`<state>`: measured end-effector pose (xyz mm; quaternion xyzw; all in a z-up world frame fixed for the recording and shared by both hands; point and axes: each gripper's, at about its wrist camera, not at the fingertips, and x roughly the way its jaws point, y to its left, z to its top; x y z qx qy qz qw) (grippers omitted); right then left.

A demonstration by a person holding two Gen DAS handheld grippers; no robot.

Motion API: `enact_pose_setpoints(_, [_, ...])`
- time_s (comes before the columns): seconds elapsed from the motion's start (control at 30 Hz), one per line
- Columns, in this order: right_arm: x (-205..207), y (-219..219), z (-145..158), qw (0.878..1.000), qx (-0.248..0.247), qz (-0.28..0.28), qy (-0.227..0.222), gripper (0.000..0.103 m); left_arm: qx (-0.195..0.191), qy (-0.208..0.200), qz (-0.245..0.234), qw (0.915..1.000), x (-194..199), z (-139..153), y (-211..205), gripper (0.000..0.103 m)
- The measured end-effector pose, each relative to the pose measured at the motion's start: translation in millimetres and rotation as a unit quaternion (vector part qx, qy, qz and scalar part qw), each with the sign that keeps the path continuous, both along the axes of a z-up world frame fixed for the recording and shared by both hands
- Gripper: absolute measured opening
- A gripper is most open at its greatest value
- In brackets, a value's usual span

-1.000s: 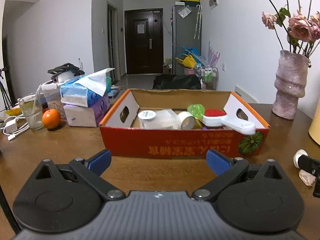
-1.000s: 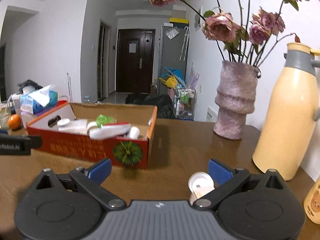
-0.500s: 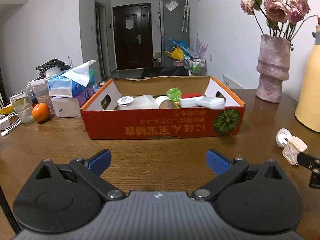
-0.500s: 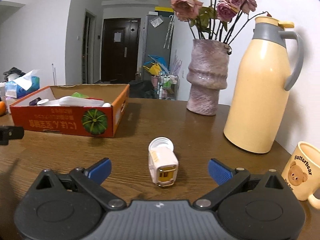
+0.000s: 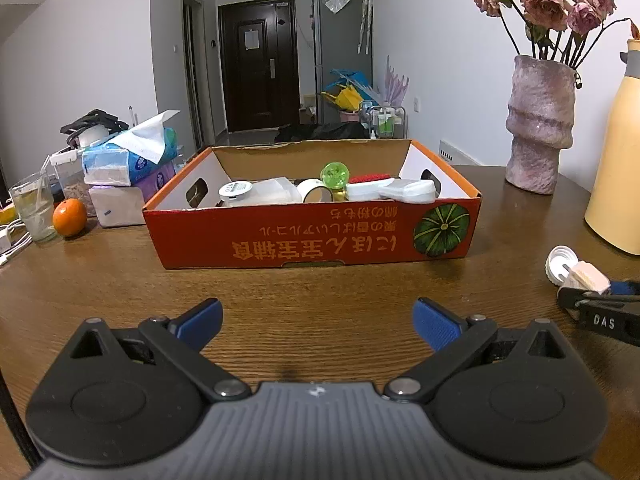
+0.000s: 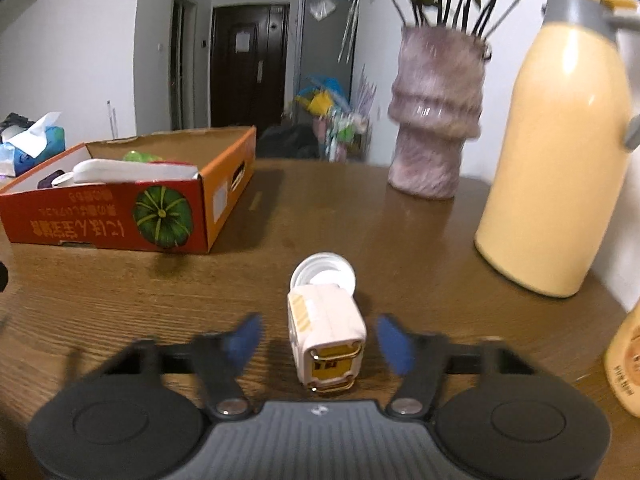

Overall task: Organize rigid objects
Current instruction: 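Close the right tool on the white plug adapter, then close the left tool on the white bottle cap while the right tool holds the adapter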

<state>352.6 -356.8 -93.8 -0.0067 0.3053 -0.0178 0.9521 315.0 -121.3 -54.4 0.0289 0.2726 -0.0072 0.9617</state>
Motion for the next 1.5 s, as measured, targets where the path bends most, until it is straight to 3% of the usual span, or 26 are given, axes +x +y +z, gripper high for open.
enact_pose_setpoints(0.03, [2,-2,-1,1.000,0.010,0.002,0.006,0.031,0.000,0.001,0.001,1.0000,1,0,0,0.103])
enact_pose_setpoints(0.63, [-33,-19,26,0.995,0.038,0.007,-0.088,0.031,0.006,0.017,-0.031,0.9994,6,-9,-44,0.103])
enact_pose_setpoints(1.5, [-38,-106,27,0.993,0.027,-0.019,-0.112,0.031,0.019,0.047,-0.076,0.9959,44,-28,-174,0.103])
